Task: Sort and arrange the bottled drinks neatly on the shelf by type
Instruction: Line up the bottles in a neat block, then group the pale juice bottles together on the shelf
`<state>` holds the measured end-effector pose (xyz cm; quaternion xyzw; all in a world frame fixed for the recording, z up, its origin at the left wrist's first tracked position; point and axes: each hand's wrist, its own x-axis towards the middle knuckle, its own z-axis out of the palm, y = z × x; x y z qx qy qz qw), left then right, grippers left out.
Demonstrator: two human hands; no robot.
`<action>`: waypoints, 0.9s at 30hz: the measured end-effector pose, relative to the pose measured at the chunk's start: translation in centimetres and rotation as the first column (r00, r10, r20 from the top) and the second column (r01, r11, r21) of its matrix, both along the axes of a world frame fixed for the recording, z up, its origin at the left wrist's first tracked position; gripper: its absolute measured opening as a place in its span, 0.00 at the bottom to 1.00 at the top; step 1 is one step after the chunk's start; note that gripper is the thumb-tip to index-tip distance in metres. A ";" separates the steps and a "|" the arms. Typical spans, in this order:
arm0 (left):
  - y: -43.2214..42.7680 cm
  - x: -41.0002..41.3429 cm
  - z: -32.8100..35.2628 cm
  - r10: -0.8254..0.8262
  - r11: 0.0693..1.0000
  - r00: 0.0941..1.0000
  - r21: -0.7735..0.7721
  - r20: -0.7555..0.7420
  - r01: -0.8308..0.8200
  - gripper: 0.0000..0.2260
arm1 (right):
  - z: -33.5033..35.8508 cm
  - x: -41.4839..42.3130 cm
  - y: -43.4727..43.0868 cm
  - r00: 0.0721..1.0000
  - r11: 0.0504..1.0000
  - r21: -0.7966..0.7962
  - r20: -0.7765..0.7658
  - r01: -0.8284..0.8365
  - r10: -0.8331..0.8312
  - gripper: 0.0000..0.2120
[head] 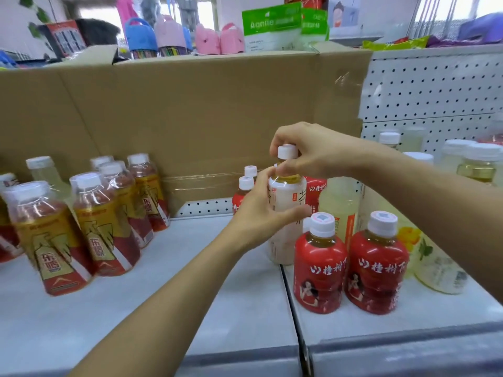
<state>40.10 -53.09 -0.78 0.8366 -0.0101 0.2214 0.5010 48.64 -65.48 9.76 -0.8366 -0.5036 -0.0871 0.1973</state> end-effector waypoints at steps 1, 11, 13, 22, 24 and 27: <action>-0.2 0.2 0.1 0.042 0.999 0.999 0.020 0.009 -0.043 0.30 | 0.0 0.1 0.0 1.000 1.000 0.016 -0.018 -0.012 0.012 0.10; 4.3 -3.6 -0.3 0.307 0.948 0.950 0.071 0.054 -0.310 0.29 | 1.0 0.5 -2.8 0.996 0.994 -0.070 -0.039 0.078 -0.081 0.25; 5.8 -4.8 -0.3 0.362 0.930 0.931 0.048 0.058 -0.364 0.30 | 0.7 0.2 -3.1 0.996 0.994 -0.057 -0.023 0.088 -0.089 0.23; 4.6 -7.4 -1.3 0.626 0.720 0.678 0.049 0.384 -0.692 0.41 | -2.9 -4.1 -7.6 0.994 0.938 0.340 0.057 0.073 -0.098 0.13; 0.6 -7.9 -1.7 0.499 0.783 0.701 0.082 0.509 -0.617 0.38 | -4.6 -5.3 -9.3 0.986 0.925 0.353 0.035 0.141 -0.164 0.14; -4.6 -6.7 -3.0 0.193 0.918 0.952 0.299 0.238 -0.261 0.43 | -7.1 -6.1 -11.0 0.964 0.946 0.186 -0.024 0.266 -0.266 0.21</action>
